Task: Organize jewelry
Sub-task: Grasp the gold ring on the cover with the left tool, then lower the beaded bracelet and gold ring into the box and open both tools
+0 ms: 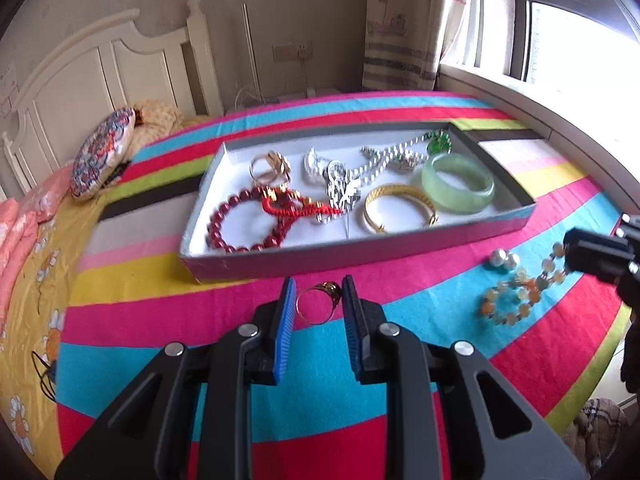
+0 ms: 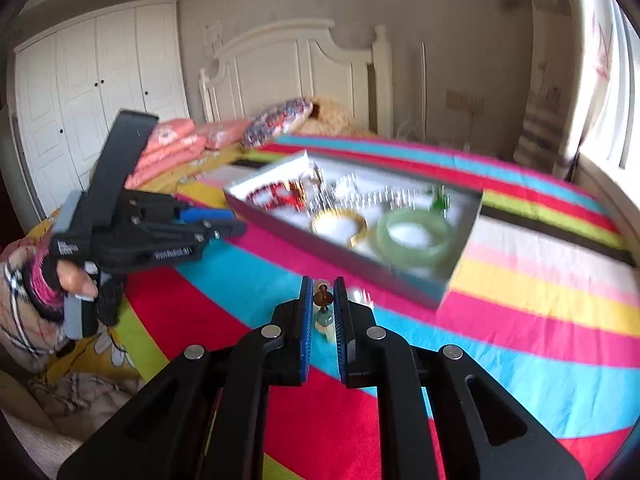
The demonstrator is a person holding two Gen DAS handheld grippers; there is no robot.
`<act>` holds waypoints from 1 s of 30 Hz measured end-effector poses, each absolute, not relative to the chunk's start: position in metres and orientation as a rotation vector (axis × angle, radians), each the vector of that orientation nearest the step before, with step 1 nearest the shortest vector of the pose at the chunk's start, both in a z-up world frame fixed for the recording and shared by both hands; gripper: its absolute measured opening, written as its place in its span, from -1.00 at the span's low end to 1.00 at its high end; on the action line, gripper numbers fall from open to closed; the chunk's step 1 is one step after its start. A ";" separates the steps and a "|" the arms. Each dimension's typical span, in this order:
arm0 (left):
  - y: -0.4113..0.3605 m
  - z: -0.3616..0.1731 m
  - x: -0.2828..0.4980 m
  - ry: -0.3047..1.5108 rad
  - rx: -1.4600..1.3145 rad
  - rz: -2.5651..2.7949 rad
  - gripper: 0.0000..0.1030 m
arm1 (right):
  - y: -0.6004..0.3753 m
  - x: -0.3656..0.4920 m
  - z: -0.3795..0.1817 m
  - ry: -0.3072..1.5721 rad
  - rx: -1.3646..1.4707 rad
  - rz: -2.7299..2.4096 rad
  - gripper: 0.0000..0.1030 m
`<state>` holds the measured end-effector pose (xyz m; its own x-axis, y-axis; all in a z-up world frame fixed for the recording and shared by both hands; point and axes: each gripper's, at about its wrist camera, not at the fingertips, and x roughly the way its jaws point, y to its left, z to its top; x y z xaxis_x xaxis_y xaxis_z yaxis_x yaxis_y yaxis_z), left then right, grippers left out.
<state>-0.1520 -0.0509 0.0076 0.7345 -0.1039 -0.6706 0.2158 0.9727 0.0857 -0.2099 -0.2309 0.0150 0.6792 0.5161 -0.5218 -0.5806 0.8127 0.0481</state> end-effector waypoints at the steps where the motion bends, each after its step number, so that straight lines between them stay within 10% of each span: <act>1: -0.050 0.013 -0.155 0.708 0.164 -0.174 -0.55 | -0.228 -0.213 0.023 0.525 -0.141 0.617 -0.79; 30: -0.047 0.084 -0.131 0.573 0.179 -0.199 -0.55 | -0.182 -0.160 0.096 0.382 -0.220 0.563 -0.79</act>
<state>-0.1306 -0.0469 0.0844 0.8221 -0.1362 -0.5527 0.2352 0.9655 0.1120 -0.1603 -0.1821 0.0962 0.7782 0.4761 -0.4095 -0.5566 0.8249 -0.0989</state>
